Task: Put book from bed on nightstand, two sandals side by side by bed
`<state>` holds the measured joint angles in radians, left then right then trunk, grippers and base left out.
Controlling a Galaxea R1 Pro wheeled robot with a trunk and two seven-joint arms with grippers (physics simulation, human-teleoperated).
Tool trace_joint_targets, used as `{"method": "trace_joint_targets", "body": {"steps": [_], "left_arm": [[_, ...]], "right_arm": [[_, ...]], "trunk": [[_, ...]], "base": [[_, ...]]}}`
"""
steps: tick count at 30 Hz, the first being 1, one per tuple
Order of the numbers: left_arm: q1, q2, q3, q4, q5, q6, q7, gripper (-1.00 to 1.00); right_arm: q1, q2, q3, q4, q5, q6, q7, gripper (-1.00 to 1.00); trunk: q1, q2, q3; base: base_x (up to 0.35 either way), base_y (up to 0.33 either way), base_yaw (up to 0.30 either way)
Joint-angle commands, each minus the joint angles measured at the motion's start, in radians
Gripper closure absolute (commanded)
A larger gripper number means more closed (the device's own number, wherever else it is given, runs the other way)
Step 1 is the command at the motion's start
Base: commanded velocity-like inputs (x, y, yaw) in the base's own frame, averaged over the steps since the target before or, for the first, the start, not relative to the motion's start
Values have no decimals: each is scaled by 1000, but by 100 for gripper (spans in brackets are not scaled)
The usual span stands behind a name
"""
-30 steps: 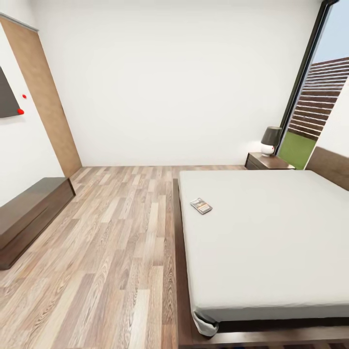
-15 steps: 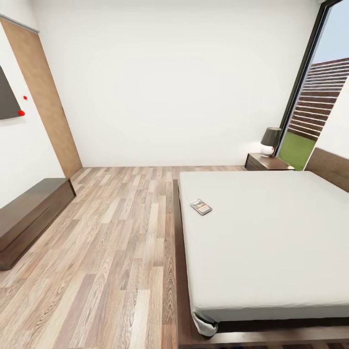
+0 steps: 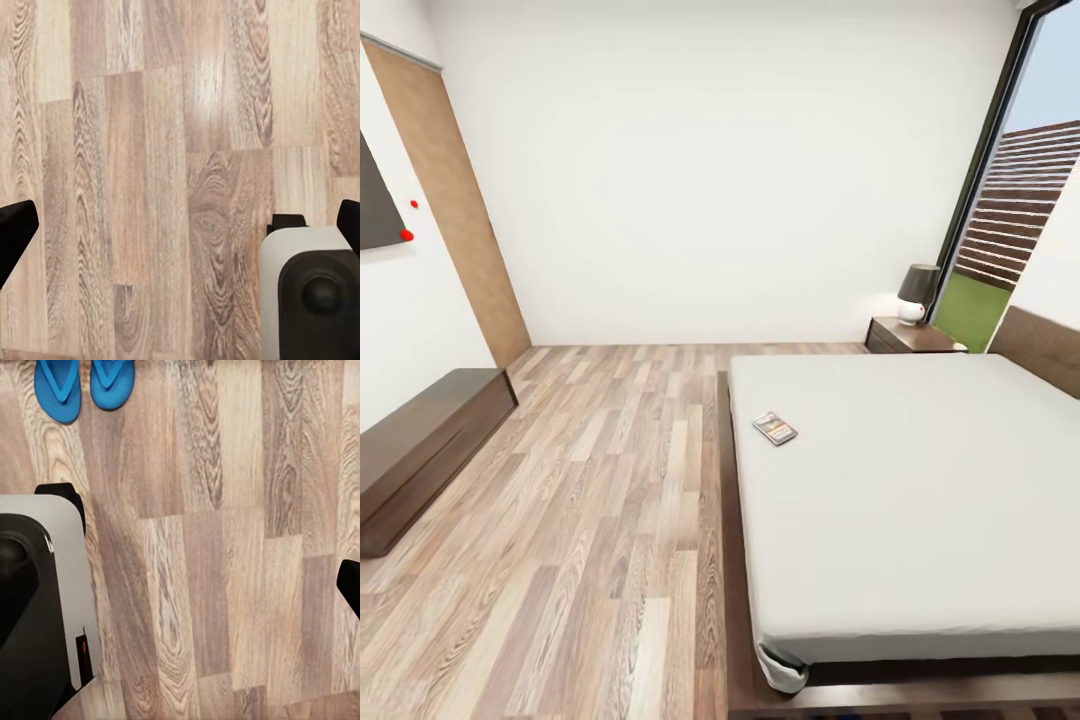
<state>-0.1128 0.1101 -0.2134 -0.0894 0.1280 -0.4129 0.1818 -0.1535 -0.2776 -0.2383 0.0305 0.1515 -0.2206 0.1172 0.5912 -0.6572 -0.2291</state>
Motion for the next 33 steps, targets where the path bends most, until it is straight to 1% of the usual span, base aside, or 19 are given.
{"method": "trace_joint_targets", "body": {"steps": [1,12,22,25,27,33], "left_arm": [[-1,0,-9,1,10,-3,2,-100],[-1,-2,-9,0,10,-3,2,-100],[-1,-14,-10,0,8,-3,2,-100],[-1,-17,-11,0,1,-3,3,-100],[-1,-18,-13,0,-12,-3,3,-100],[-1,-21,-13,0,-35,-3,6,-100]], "right_arm": [[-1,-1,-9,3,10,-6,2,-100],[-1,0,-9,3,10,-6,2,-100],[-1,0,-9,3,10,-6,2,-100],[-1,0,-9,3,10,-6,2,-100],[-1,0,-9,3,10,-6,2,-100],[-1,0,-9,3,10,-6,2,-100]], "trunk": [[-4,6,2],[-46,83,36],[-84,153,68],[-96,174,77],[-103,188,83],[-103,188,83]], "base": [[0,0,83],[0,0,150],[0,0,208],[0,0,235],[0,0,240],[0,0,246]]}}
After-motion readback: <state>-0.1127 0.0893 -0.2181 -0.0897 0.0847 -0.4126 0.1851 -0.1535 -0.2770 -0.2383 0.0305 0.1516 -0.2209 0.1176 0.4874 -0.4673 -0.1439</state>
